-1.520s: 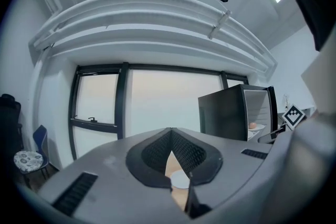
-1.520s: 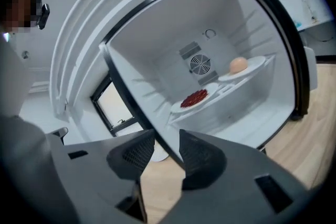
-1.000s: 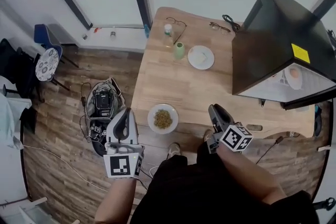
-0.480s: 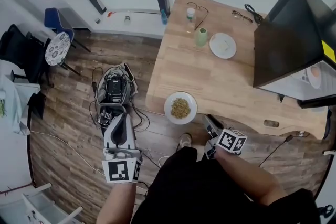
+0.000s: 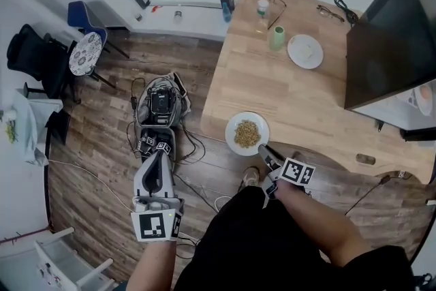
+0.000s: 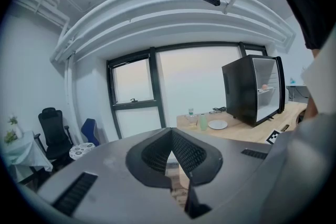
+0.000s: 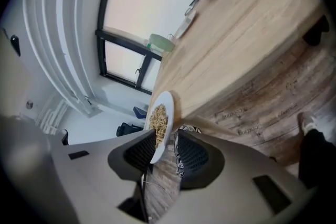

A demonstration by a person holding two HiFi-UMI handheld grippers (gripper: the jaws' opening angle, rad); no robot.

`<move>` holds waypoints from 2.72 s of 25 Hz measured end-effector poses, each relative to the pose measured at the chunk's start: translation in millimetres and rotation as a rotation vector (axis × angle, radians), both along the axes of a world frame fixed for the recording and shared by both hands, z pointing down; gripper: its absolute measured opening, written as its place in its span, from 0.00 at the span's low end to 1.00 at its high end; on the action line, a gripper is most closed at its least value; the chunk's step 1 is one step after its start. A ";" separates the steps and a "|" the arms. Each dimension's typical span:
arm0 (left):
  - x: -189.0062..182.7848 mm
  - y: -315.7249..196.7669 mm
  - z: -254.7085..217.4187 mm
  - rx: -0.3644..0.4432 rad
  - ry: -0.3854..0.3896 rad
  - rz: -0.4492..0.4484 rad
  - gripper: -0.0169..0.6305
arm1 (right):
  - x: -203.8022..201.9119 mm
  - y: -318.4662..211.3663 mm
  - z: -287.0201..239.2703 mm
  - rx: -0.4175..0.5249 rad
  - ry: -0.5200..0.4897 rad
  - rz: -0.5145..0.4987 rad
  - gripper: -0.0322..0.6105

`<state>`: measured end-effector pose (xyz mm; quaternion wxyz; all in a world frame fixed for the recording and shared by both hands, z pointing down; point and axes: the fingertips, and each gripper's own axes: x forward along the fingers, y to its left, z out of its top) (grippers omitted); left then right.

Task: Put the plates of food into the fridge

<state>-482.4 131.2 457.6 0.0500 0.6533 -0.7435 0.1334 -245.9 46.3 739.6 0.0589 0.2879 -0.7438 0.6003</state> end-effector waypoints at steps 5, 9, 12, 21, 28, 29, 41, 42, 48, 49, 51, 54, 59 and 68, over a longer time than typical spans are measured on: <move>-4.3 10.0 -4.3 -0.006 -0.020 -0.024 0.03 | -10.1 -3.0 2.3 -0.036 -0.067 0.019 0.14; -0.2 11.7 -7.3 0.003 -0.020 -0.024 0.03 | -10.4 -10.0 -18.4 -0.012 -0.139 0.045 0.10; 6.9 6.2 -12.2 0.020 -0.015 -0.010 0.03 | -2.7 -12.7 -29.3 -0.011 -0.151 0.060 0.10; 41.8 -34.4 -31.1 0.080 0.001 0.087 0.03 | 53.5 -29.5 -61.2 0.033 -0.144 0.144 0.10; 93.0 -77.6 -39.2 0.117 0.018 0.212 0.03 | 112.1 -52.9 -99.2 0.099 -0.169 0.275 0.10; 101.3 -84.2 -39.7 0.122 0.019 0.229 0.03 | 120.9 -57.7 -105.6 0.120 -0.174 0.288 0.10; 218.7 -165.8 -40.3 0.148 0.073 0.436 0.03 | 239.9 -93.2 -155.0 0.234 -0.184 0.488 0.10; 229.7 -171.3 -40.6 0.149 0.077 0.456 0.03 | 249.4 -93.5 -157.4 0.242 -0.184 0.500 0.10; 287.3 -198.2 -39.4 0.144 0.097 0.562 0.03 | 304.9 -91.8 -162.1 0.264 -0.165 0.587 0.10; 296.8 -201.8 -38.8 0.142 0.100 0.578 0.03 | 312.9 -91.6 -163.8 0.272 -0.166 0.597 0.10; 314.4 -209.6 -37.8 0.140 0.106 0.606 0.03 | 328.8 -90.4 -165.7 0.274 -0.169 0.625 0.10; 340.4 -223.3 -37.6 0.139 0.113 0.640 0.03 | 353.0 -90.9 -169.3 0.279 -0.172 0.664 0.10; 386.4 -242.5 -40.5 0.144 0.121 0.695 0.03 | 396.8 -94.5 -173.5 0.292 -0.160 0.722 0.10; 428.0 -269.8 -45.0 0.146 0.106 0.694 0.03 | 445.4 -114.2 -169.2 0.279 -0.156 0.747 0.10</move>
